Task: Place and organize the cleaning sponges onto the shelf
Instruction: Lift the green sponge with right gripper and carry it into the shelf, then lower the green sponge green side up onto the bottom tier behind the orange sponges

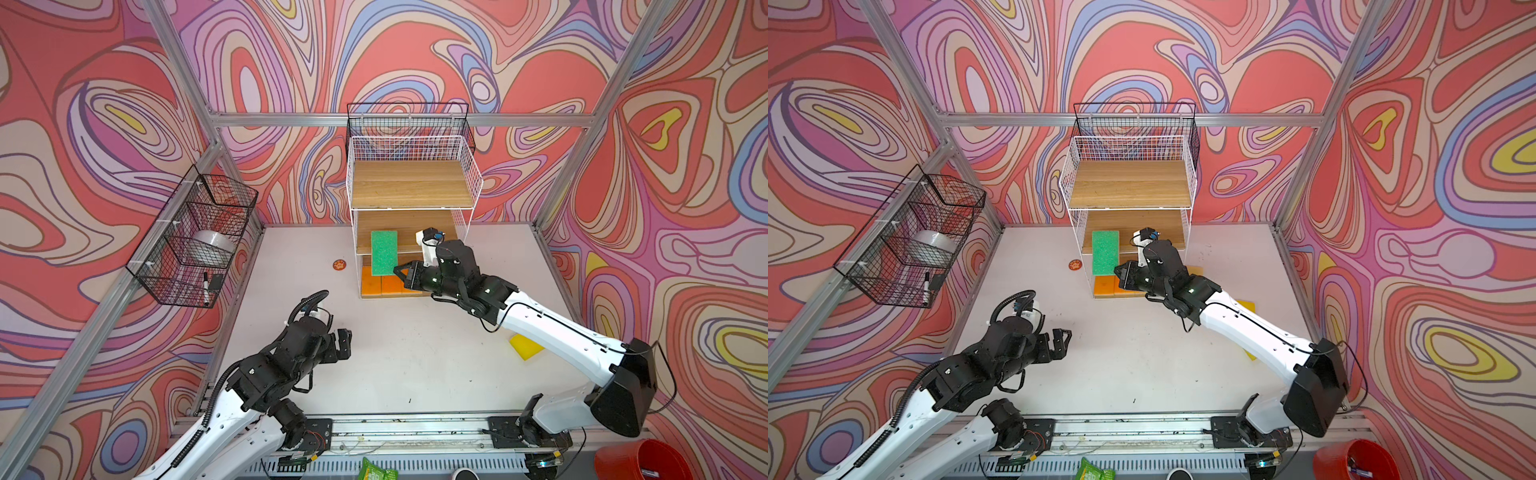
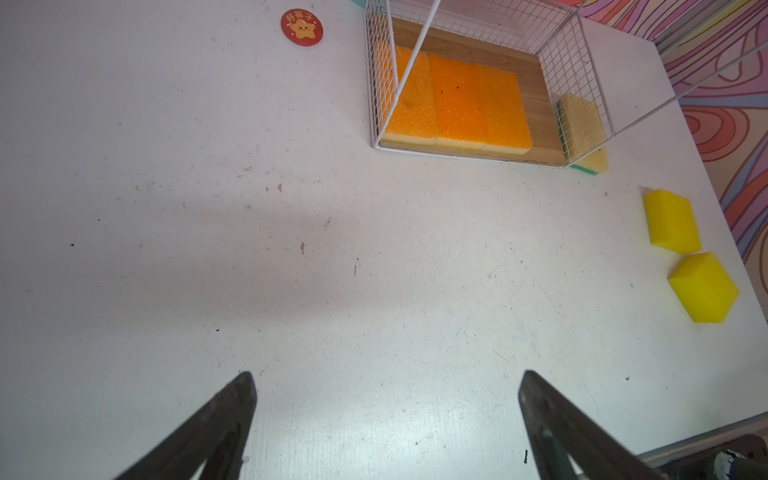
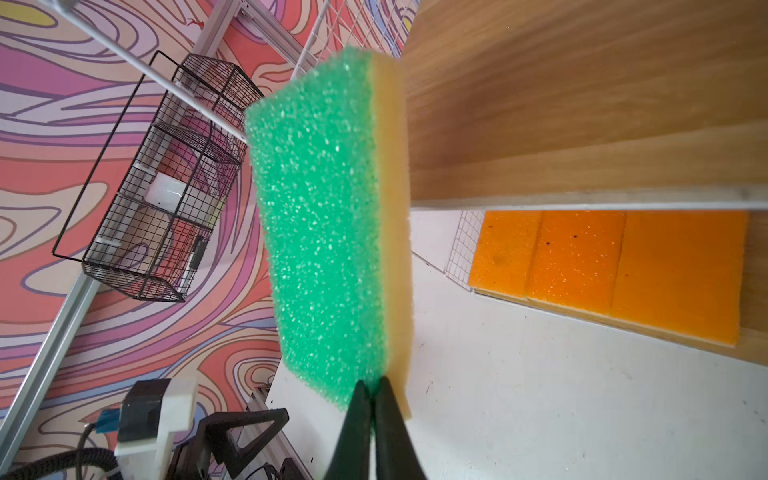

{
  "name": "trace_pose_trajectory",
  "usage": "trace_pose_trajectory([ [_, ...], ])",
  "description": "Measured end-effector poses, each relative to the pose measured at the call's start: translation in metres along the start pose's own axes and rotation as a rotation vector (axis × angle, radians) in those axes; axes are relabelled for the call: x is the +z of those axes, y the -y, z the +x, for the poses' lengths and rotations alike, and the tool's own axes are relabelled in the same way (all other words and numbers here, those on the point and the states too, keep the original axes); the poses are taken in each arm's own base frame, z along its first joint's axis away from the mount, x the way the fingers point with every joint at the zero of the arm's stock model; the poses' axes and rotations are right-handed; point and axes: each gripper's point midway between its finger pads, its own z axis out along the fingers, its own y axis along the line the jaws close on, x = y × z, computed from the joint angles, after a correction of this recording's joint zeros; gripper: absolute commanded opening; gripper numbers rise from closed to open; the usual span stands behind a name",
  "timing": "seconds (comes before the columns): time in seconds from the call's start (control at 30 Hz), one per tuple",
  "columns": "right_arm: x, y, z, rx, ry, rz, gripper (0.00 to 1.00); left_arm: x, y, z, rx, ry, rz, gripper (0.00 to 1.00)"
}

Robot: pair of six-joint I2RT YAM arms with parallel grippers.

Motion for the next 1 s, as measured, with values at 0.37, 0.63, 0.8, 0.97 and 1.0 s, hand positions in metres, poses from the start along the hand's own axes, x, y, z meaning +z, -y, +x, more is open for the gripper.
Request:
trace_pose_trajectory([
  [0.37,0.026,0.002,-0.019,0.048,0.004,-0.069,0.0,-0.002,0.002,-0.001,-0.006,0.017,0.028,1.0],
  [0.63,0.035,0.008,-0.03,0.074,0.011,-0.075,0.0,-0.005,0.003,-0.002,-0.009,0.027,0.037,1.0],
  [0.8,0.036,0.008,-0.042,0.082,0.025,-0.068,0.0,-0.005,0.003,-0.002,-0.009,0.027,0.037,1.0],
  [0.97,0.04,0.007,-0.049,0.089,0.02,-0.057,0.0,-0.003,0.003,-0.001,-0.008,0.023,0.037,1.0],
  [1.0,0.041,0.007,-0.05,0.089,0.019,-0.055,0.0,-0.003,0.003,-0.001,-0.008,0.024,0.037,1.0],
])
